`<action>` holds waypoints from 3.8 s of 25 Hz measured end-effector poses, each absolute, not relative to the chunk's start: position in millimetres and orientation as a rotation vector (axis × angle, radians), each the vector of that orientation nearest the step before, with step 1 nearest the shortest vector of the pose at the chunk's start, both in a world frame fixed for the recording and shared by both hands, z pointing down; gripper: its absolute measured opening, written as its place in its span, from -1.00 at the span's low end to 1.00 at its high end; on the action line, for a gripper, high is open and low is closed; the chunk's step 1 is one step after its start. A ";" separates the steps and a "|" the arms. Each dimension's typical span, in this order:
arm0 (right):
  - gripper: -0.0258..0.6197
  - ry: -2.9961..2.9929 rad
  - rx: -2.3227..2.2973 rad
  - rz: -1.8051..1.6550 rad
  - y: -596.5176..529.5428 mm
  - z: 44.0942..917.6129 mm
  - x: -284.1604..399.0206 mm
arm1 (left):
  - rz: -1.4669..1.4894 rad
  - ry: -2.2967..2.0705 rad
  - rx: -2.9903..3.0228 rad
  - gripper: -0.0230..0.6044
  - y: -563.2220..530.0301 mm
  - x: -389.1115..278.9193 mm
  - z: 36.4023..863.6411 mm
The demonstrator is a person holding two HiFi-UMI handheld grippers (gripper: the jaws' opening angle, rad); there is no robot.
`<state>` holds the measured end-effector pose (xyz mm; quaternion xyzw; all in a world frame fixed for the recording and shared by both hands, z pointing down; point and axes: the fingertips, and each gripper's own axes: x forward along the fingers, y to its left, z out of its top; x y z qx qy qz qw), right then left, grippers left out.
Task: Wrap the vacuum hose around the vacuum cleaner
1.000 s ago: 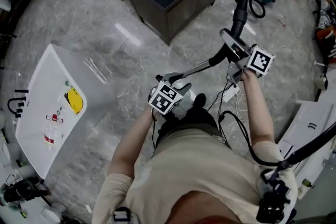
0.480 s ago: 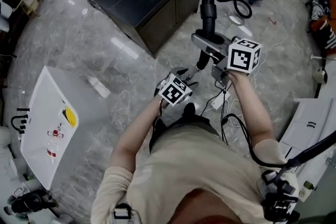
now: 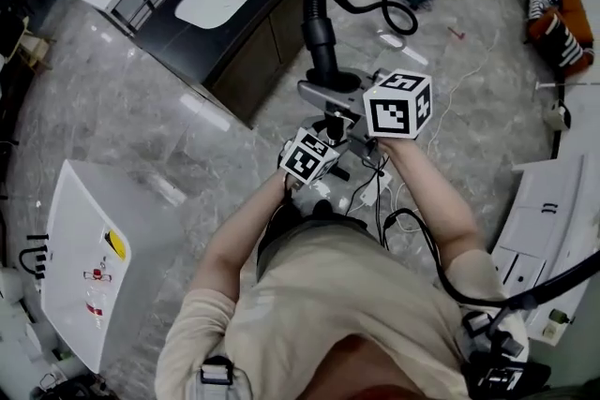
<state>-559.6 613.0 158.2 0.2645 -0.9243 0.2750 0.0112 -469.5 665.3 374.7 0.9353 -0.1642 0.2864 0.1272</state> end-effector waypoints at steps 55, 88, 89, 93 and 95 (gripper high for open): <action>0.11 -2.142 1.628 0.959 569.4 329.6 -204.3 | 0.503 -0.097 2.601 -0.49 419.7 -198.5 281.7; -0.51 -1.486 1.460 0.640 332.6 508.0 -31.4 | 0.321 0.157 2.451 -0.40 250.8 -62.3 228.5; -0.51 -1.483 1.467 0.632 328.1 506.2 -26.1 | 0.320 0.174 2.470 -0.40 248.1 -58.5 226.8; -0.52 -1.458 1.434 0.590 315.3 498.2 3.2 | 0.316 0.228 2.483 -0.40 231.2 -45.3 226.7; -0.52 -1.446 1.397 0.567 311.6 493.2 22.1 | 0.290 0.220 2.428 -0.40 218.4 -36.8 229.5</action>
